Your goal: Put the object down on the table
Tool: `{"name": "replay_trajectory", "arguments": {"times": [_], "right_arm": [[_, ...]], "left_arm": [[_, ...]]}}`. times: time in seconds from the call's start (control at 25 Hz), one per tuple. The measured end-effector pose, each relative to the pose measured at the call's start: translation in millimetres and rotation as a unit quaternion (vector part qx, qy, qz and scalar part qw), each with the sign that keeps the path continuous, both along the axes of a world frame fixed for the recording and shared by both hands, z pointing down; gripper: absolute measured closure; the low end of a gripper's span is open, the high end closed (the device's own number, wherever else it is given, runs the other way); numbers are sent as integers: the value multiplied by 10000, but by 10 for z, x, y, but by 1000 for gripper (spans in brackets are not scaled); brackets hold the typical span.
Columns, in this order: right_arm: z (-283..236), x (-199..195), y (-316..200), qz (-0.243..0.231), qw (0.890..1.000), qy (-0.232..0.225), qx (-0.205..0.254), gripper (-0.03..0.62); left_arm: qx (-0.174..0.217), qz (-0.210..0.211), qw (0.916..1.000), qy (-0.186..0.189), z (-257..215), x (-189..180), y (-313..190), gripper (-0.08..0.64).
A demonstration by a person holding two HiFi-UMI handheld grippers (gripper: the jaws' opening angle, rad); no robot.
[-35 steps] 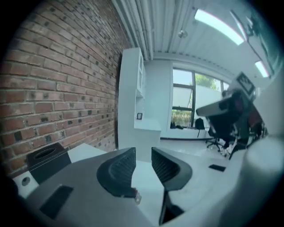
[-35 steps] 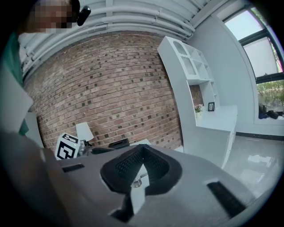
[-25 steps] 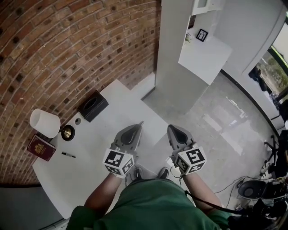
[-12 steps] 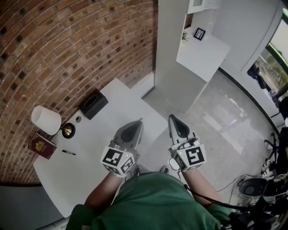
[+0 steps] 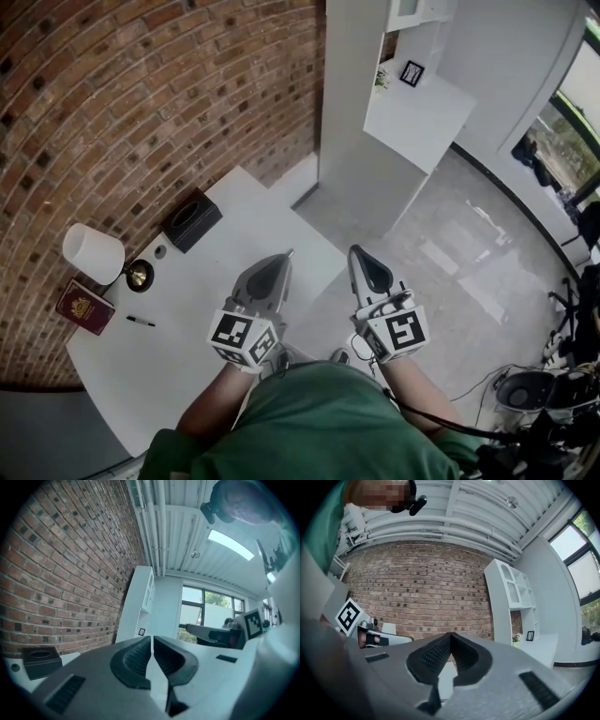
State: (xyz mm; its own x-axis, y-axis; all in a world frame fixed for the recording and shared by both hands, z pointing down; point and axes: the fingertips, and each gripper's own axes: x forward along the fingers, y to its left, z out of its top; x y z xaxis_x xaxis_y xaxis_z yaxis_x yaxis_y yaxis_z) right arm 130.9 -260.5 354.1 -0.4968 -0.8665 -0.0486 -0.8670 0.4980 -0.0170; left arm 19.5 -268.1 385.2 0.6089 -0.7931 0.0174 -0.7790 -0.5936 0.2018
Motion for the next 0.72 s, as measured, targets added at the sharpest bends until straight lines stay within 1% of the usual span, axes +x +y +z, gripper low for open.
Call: {"name": "replay_trajectory", "arguments": {"times": [0.2,0.72], "right_arm": [[13,12,12,-3,10000,-24,-45,591],[58,-35,-46,3,10000,-7,-95,591]], "left_arm": [[-60,-29,10000,13,37,-9,-7,541],[-122,77,9999,-56,106,-16,-84,541]]}}
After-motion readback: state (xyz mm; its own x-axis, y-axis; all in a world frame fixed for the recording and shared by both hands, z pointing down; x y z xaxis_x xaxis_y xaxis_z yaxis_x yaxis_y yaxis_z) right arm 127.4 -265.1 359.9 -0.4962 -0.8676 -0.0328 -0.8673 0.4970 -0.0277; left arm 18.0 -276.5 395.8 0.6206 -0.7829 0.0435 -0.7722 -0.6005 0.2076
